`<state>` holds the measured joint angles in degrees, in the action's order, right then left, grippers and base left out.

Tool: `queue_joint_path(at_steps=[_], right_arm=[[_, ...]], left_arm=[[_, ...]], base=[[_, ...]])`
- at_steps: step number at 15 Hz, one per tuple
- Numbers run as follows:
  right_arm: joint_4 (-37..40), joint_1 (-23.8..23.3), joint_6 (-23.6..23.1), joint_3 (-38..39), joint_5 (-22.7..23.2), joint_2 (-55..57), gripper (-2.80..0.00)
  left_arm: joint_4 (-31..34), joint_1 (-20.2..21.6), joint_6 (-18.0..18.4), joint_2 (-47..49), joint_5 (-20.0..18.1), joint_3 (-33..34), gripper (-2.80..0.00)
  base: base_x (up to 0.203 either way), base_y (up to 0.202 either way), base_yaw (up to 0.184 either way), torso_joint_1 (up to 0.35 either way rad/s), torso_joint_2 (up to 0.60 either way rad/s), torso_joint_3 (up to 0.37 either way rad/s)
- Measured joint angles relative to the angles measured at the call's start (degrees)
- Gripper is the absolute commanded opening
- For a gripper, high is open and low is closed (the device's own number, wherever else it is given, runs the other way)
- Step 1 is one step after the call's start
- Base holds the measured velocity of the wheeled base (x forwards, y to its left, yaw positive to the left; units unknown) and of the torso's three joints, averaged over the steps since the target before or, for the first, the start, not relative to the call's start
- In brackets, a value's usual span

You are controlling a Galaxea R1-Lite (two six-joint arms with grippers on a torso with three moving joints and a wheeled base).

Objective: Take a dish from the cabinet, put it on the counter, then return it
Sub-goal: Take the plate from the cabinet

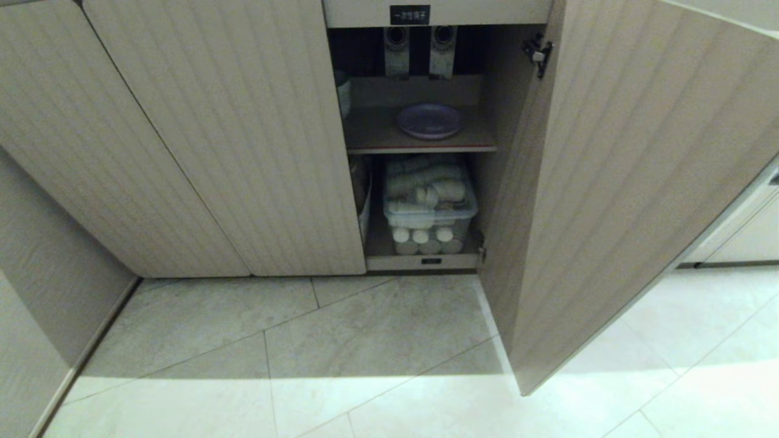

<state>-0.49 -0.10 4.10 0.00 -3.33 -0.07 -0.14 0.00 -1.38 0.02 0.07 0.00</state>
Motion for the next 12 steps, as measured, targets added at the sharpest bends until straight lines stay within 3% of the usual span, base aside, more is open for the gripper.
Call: queue_joint_path(at_steps=[12], right_arm=[[-0.02, 0.00, 0.00, 0.00, 0.02, 0.00, -2.80]], left_arm=[[-0.01, 0.00, 0.09, 0.00, 0.00, 0.00, -2.80]], base=[[0.000, 0.193, -0.001, 0.004, 0.00, 0.003]])
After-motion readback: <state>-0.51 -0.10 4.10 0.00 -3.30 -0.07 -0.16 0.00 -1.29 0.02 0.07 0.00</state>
